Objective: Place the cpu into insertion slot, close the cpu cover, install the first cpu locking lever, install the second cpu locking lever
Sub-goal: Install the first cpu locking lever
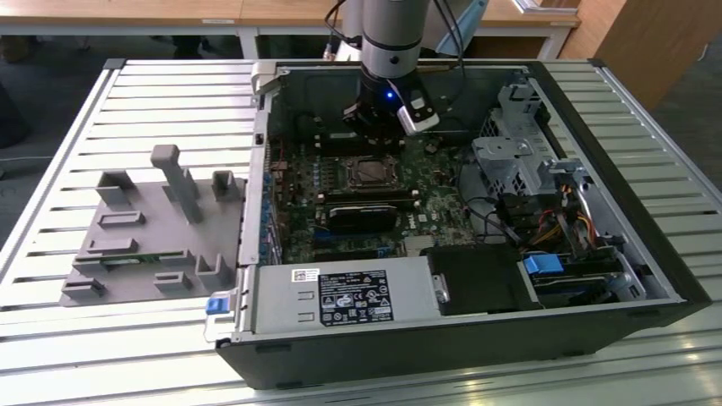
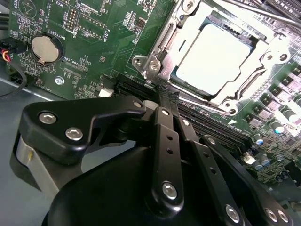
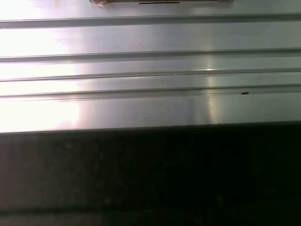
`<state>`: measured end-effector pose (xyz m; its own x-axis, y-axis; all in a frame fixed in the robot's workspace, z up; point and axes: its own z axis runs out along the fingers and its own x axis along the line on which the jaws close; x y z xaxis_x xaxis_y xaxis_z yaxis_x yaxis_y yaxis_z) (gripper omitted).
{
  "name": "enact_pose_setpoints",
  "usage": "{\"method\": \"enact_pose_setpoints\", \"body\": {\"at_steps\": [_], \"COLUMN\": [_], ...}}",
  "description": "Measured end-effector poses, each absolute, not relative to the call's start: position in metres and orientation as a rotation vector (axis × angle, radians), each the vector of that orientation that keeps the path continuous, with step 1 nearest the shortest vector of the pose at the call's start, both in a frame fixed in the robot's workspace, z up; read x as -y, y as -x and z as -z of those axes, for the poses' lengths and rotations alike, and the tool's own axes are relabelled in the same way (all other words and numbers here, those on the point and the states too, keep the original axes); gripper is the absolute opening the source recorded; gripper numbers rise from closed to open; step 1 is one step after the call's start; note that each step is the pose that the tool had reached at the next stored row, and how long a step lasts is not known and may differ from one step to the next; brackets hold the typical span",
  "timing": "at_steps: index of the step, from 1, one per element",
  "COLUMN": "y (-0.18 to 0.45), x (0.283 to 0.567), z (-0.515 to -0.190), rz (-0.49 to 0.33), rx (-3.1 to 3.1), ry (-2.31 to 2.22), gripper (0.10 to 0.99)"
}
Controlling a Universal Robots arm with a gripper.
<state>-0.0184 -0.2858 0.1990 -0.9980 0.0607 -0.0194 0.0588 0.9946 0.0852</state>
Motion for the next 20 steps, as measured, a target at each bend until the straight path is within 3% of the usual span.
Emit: {"method": "enact_pose_setpoints", "body": {"at_steps": [20], "y": [0.0185], "x": [0.2859], "z": [-0.1993], "rz": [-0.082], "rx": [-3.117], "ry": [-0.093], "gripper": [0.106]}}
